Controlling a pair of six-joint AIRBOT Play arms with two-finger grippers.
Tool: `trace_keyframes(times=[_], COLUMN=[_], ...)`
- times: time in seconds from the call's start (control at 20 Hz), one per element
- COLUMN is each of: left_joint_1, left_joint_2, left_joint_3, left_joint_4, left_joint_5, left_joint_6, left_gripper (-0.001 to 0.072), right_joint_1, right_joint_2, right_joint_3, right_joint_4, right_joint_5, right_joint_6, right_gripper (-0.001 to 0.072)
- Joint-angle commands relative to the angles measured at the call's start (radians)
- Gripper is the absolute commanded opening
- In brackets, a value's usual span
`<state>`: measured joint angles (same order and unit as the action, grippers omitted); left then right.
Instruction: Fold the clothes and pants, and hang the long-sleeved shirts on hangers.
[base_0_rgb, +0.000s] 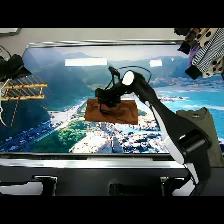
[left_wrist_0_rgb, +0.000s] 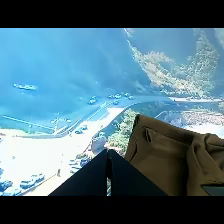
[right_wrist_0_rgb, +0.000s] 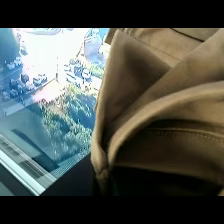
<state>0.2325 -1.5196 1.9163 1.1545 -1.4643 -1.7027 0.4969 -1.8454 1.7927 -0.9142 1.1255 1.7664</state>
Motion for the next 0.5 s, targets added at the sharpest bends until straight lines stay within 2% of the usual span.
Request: trace_keyframes(times=[0.0,0.1,0.15,0.25,0.3,0.45], left_joint_1=[0.008,0.008,0.008,0.008,0.008,0.008], left_joint_2=[-0.002,-0.007,-0.009,-0.012,-0.012,-0.012], left_joint_3=[0.000,0.000,0.000,0.000,0.000,0.000], left_joint_4=[0.002,0.002,0.002,0.002,0.002,0.002], left_joint_5=[-0.002,-0.002,-0.002,-0.002,-0.002,-0.002], left_joint_6=[0.000,0.000,0.000,0.000,0.000,-0.001], left_gripper=[0.0016,0.0016,0.0016,0.0016,0.0016,0.0017], right_joint_1=[0.013,0.013,0.013,0.013,0.012,-0.034], right_joint_2=[-0.029,-0.026,-0.020,0.012,0.037,0.129], right_joint_3=[0.001,0.001,0.001,0.001,0.001,0.001], right_joint_4=[0.022,0.092,0.161,0.308,0.323,0.215], right_joint_5=[-0.034,-0.025,-0.021,-0.021,-0.019,0.011], right_joint_6=[0.011,0.009,-0.008,-0.090,-0.095,-0.095], right_gripper=[0.0156,0.0296,0.0389,0.0407,0.0414,0.0415])
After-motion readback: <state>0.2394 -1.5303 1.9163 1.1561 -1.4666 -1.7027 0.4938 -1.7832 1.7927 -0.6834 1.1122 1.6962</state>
